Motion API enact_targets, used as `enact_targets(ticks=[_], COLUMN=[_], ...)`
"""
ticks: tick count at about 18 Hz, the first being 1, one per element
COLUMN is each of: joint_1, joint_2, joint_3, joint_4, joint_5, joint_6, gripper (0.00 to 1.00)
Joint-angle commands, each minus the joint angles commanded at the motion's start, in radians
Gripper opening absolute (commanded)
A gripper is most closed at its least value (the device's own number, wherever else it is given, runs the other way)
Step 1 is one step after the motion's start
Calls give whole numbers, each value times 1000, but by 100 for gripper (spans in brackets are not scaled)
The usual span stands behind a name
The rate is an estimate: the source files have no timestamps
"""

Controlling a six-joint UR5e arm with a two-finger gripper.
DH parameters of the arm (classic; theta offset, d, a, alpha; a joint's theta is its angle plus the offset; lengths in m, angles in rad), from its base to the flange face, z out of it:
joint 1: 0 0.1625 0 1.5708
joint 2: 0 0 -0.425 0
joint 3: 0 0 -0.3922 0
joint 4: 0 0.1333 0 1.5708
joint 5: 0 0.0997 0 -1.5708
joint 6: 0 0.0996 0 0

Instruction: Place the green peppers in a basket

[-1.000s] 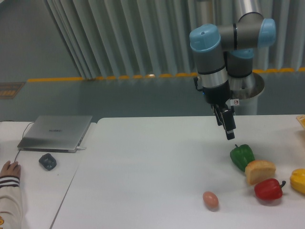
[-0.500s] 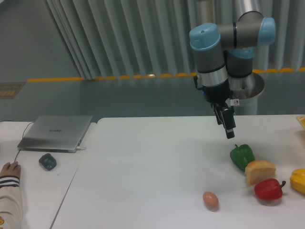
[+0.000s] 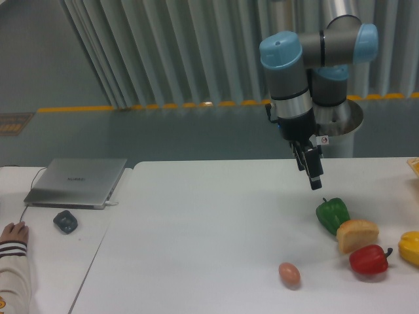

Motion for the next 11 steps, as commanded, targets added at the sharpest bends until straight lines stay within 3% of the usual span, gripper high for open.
enact_targets(ticks=[11], joint_1=[2], joint_2=[-2], joint_3=[2], joint_4=[0], joint_5=[6], joint_6=[-2], gripper=[100])
